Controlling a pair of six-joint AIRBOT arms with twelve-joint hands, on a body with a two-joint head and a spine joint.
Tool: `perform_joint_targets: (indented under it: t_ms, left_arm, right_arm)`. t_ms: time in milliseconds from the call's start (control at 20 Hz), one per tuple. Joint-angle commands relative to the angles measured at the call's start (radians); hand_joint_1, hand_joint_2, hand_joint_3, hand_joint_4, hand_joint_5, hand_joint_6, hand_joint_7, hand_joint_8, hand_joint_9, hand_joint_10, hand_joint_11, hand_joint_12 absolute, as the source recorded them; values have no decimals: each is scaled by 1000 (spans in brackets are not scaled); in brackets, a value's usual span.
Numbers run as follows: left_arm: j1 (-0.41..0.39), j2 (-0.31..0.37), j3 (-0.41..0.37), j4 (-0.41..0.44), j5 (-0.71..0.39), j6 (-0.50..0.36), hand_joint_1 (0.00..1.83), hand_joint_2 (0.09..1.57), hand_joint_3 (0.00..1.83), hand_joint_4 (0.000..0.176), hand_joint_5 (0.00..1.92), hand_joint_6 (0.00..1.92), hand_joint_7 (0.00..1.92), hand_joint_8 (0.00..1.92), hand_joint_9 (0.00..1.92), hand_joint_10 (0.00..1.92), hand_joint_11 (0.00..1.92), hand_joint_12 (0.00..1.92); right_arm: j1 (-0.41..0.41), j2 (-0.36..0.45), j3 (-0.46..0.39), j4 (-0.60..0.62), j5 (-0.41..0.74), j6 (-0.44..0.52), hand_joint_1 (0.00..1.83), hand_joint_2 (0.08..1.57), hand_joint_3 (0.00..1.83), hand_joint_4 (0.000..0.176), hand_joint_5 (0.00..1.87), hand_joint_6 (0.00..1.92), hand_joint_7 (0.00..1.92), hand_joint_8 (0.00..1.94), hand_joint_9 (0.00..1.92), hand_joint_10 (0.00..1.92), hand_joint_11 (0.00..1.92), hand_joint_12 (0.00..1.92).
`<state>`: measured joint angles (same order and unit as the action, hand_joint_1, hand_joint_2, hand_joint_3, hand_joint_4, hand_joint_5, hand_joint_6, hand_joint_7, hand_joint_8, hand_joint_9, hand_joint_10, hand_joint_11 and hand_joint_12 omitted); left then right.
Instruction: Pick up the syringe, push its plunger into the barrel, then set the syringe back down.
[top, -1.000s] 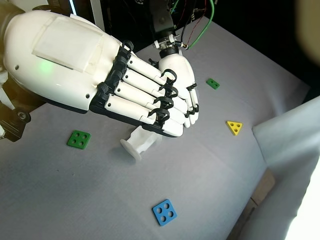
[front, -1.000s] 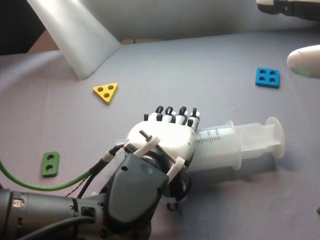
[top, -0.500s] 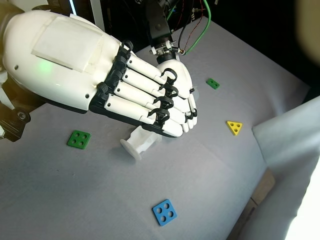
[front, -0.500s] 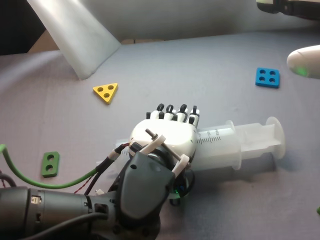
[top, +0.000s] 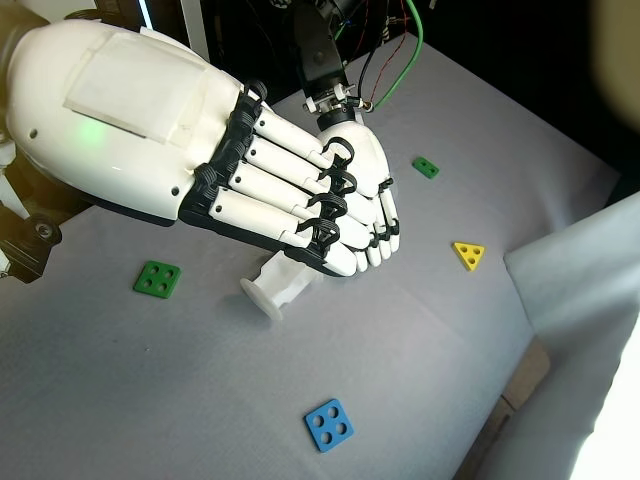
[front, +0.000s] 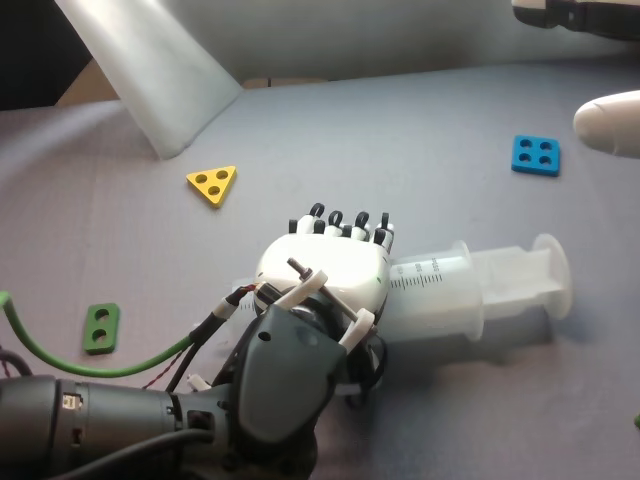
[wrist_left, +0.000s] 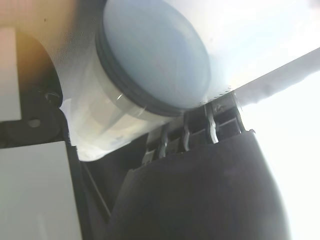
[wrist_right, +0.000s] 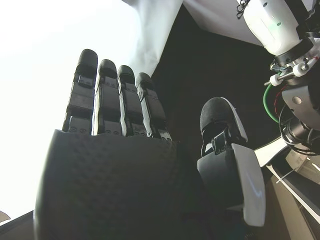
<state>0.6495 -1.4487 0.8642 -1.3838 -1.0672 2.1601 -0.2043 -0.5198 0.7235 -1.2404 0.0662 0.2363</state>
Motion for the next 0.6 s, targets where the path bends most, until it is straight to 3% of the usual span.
perform_joint_targets:
  t_ms: [0, 150, 200, 250, 400, 550]
  left_arm:
    - [1, -3, 0, 56, -25, 2, 1087, 1085, 5, 0, 404, 16, 451, 6, 436, 22, 64, 891]
    - [2, -3, -1, 52, -27, 1, 1135, 1159, 0, 0, 688, 20, 790, 17, 821, 61, 268, 1015]
    - [3, -3, -2, 52, -27, 1, 1314, 1168, 0, 0, 690, 988, 907, 811, 853, 1061, 351, 1158]
    - [3, -3, -3, 52, -27, 1, 1350, 1166, 3, 0, 814, 979, 917, 1119, 776, 1345, 419, 1303]
    - [6, -4, -3, 53, -29, 1, 1362, 1155, 0, 0, 956, 837, 914, 1234, 739, 1421, 471, 1478]
    - [7, -1, -7, 55, -30, 1, 1374, 1126, 0, 0, 970, 818, 983, 1067, 824, 1356, 646, 1361]
  right_arm:
    - [11, 0, -3, 13, 34, 0, 0, 1369, 1, 0, 47, 2, 45, 0, 53, 0, 0, 278]
    - [11, 1, -3, 13, 34, 0, 0, 1371, 1, 0, 42, 0, 35, 0, 45, 0, 0, 271]
    - [11, 1, -3, 13, 34, 0, 0, 1370, 1, 0, 32, 1, 32, 0, 44, 0, 0, 246]
    - [11, 1, -3, 13, 34, 0, 0, 1369, 0, 0, 33, 2, 31, 0, 40, 0, 0, 223]
    - [11, 1, -3, 13, 34, 0, 0, 1371, 1, 0, 50, 5, 41, 2, 49, 3, 0, 246]
    - [13, 1, -5, 13, 8, 30, 0, 1373, 2, 0, 54, 5, 44, 2, 52, 3, 0, 248]
